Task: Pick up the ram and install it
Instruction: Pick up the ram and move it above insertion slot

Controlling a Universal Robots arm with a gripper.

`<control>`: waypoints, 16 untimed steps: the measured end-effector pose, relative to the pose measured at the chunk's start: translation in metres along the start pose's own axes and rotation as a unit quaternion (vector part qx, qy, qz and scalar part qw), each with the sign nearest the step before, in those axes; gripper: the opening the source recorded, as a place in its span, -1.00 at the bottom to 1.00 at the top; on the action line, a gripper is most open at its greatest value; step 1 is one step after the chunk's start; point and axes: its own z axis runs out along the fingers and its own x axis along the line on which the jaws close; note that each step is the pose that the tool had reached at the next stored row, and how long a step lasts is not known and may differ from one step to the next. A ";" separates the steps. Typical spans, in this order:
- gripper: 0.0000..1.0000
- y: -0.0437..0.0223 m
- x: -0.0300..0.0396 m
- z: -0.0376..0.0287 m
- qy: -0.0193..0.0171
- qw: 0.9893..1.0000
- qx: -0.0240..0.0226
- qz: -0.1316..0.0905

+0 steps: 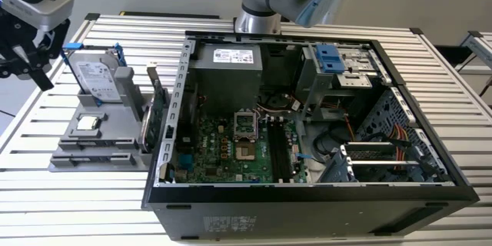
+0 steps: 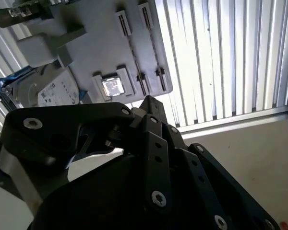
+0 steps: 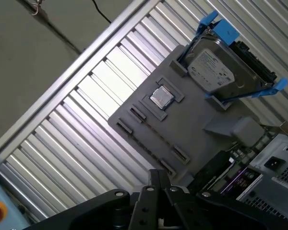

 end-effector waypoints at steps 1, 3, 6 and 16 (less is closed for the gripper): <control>-1.00 0.0000 0.0000 0.0000 0.000 1.000 0.000 -0.006; -1.00 0.0000 0.0000 0.0000 0.001 1.000 0.000 -0.016; -1.00 0.0000 0.0000 0.0000 0.002 0.999 0.000 -0.032; -1.00 0.0000 0.0000 0.0000 0.004 0.996 -0.001 -0.089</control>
